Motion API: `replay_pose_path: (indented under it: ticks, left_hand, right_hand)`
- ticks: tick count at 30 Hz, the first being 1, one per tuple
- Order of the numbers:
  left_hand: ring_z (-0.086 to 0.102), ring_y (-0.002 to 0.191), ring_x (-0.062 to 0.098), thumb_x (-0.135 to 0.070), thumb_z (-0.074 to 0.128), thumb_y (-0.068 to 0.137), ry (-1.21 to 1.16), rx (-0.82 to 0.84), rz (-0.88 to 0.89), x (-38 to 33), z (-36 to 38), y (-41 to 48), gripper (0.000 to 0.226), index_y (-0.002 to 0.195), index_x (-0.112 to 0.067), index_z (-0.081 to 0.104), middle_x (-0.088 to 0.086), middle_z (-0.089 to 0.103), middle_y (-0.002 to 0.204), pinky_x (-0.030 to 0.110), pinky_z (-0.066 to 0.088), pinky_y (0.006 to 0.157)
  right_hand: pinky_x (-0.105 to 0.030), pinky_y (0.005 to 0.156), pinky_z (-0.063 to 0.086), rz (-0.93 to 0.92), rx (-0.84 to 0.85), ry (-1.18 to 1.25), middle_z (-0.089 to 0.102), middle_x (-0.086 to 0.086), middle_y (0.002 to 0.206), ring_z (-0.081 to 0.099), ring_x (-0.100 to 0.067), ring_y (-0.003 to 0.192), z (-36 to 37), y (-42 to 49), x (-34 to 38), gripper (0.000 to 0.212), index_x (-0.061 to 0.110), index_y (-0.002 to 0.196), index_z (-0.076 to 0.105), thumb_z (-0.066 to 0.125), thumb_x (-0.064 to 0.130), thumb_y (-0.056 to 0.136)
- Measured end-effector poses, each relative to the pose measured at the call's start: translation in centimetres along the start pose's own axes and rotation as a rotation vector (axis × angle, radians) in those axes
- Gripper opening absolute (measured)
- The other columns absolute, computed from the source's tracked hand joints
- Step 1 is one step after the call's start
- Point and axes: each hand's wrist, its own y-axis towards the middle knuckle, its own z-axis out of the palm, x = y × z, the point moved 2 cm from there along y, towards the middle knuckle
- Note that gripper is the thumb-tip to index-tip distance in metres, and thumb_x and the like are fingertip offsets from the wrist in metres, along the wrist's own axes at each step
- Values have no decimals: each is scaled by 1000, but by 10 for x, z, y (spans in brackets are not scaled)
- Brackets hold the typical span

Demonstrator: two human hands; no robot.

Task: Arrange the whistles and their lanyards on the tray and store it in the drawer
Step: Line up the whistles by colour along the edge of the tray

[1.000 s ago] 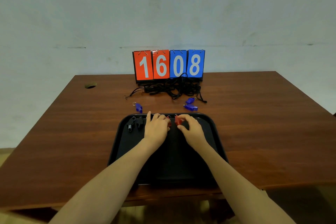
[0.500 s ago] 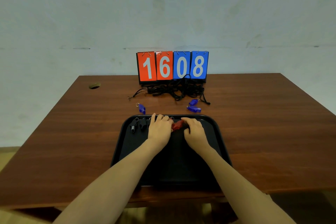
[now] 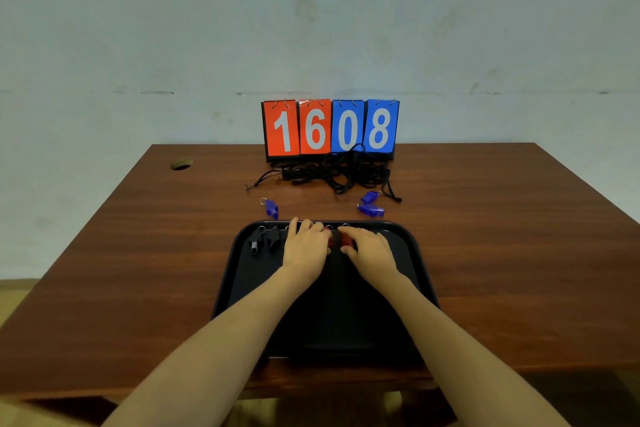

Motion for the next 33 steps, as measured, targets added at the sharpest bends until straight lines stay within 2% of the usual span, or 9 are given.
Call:
replay_pose_path:
  ticks: [3, 5, 9, 15, 22, 26, 30, 33]
  left_hand:
    - [37, 131, 24, -24, 48, 95, -3, -3, 5, 1, 0, 0, 35, 129, -18, 52, 2, 51, 134, 43, 10, 119]
    - [37, 131, 24, -24, 47, 96, 3, -4, 11, 1, 0, 0, 35, 129, -18, 52, 2, 51, 134, 43, 10, 119]
    - [36, 132, 25, -23, 47, 96, 24, -6, 19, 1, 0, 0, 35, 130, -17, 51, 2, 50, 135, 44, 10, 119]
    - [35, 133, 24, -23, 47, 96, 24, -18, 27, 1, -1, -1, 39, 134, -16, 45, 3, 48, 138, 44, 9, 119]
    - [30, 136, 24, -20, 48, 96, -16, 20, 32, 0, -2, -2, 43, 138, -15, 41, 3, 42, 143, 48, 7, 118]
    - [27, 138, 23, -21, 50, 95, -35, 36, 29, 4, -1, -4, 47, 140, -16, 38, 3, 39, 145, 49, 6, 118]
    - [28, 138, 19, -23, 51, 93, -132, -27, 59, 9, -2, -8, 48, 139, -19, 38, -1, 38, 144, 46, 8, 118]
    - [37, 132, 18, -19, 48, 92, -194, -202, 101, 17, -5, -9, 42, 133, -19, 47, -2, 47, 137, 41, 17, 118]
  right_hand:
    - [-41, 117, 23, 3, -1, 4, 52, 3, 139, 45, -16, 131, -2, -3, 2, 59, 26, 143, 38, 60, 35, 89]
    - [-41, 115, 28, 11, 31, 15, 52, 1, 138, 45, -20, 130, -7, -4, 4, 64, 25, 144, 35, 62, 35, 87]
    - [-38, 114, 30, -31, 46, -47, 52, 1, 140, 45, -20, 130, -12, -5, 5, 54, 25, 143, 38, 56, 23, 92]
    - [-40, 117, 17, -49, -2, -120, 59, 3, 129, 50, -16, 124, -9, -3, 8, 46, 27, 137, 45, 55, 29, 92]
    - [-41, 113, 26, -22, -47, -122, 61, 4, 121, 54, -17, 117, -6, -5, 9, 44, 27, 133, 48, 57, 32, 90]
    - [-40, 112, 30, -8, -40, -118, 59, 3, 125, 54, -18, 118, -6, -6, 7, 48, 26, 134, 47, 59, 34, 89]
    - [-40, 106, 39, -2, -48, -55, 58, 3, 125, 54, -18, 117, -11, -8, 7, 54, 26, 132, 47, 65, 39, 84]
    - [-35, 100, 44, -20, -212, 53, 59, 1, 124, 53, -18, 117, -24, -7, 5, 43, 20, 129, 52, 60, 32, 88]
